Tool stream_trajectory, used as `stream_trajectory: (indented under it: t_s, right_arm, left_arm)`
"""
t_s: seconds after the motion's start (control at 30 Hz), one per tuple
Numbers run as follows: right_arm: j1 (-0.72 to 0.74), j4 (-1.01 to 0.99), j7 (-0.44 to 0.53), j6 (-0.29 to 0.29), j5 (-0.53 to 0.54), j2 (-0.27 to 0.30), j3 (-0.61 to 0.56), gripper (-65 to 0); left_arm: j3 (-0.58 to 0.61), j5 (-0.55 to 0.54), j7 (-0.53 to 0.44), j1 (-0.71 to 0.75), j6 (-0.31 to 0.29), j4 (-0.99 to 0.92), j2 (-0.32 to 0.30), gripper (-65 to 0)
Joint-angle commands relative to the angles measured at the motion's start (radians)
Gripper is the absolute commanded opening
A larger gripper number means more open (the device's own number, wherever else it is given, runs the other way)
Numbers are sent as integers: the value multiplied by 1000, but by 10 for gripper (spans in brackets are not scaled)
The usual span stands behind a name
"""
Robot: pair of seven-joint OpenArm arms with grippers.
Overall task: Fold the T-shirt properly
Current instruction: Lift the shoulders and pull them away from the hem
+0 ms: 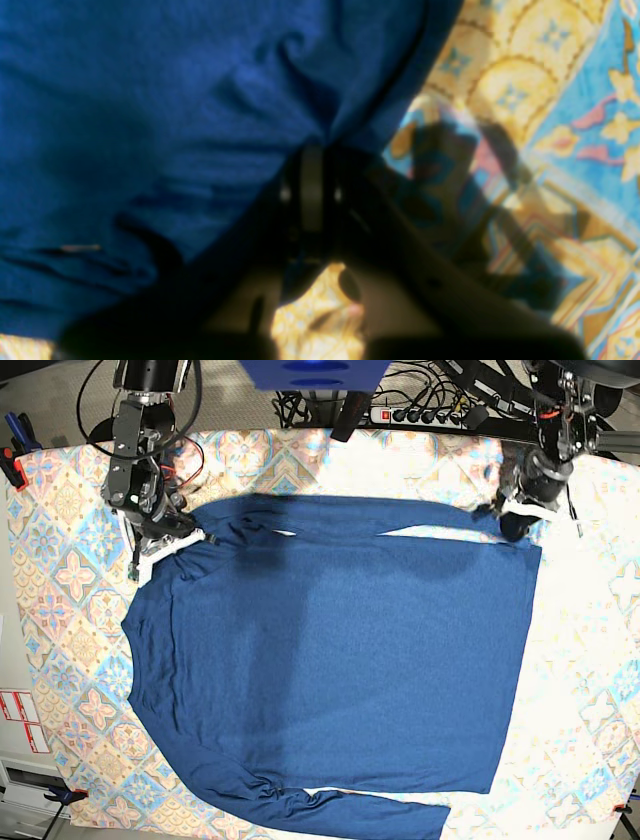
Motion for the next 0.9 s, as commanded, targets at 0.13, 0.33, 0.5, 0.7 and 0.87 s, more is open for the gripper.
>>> stream_trajectory:
  t_s: [0.13, 0.33, 0.5, 0.7, 0.87]
  right_arm:
    - [63, 11, 26, 3, 7, 8, 1, -648]
    - [118, 7, 26, 3, 5, 8, -1, -648]
    - [157, -37, 26, 3, 7, 8, -1, -648]
    - [171, -75, 26, 3, 5, 6, -1, -648]
    - [172, -75, 26, 3, 4, 6, -1, -648]
  left_arm:
    - [-27, -4, -13, -93, -9, 14, -11, -650]
    - [-75, 1, -9, -206, -9, -49, -11, -650]
    - [-69, 78, -9, -260, -9, -117, -11, -650]
    - [-67, 108, -7, -295, -9, -226, -5, -650]
    - [-76, 107, 47, -272, -6, -235, -8, -521]
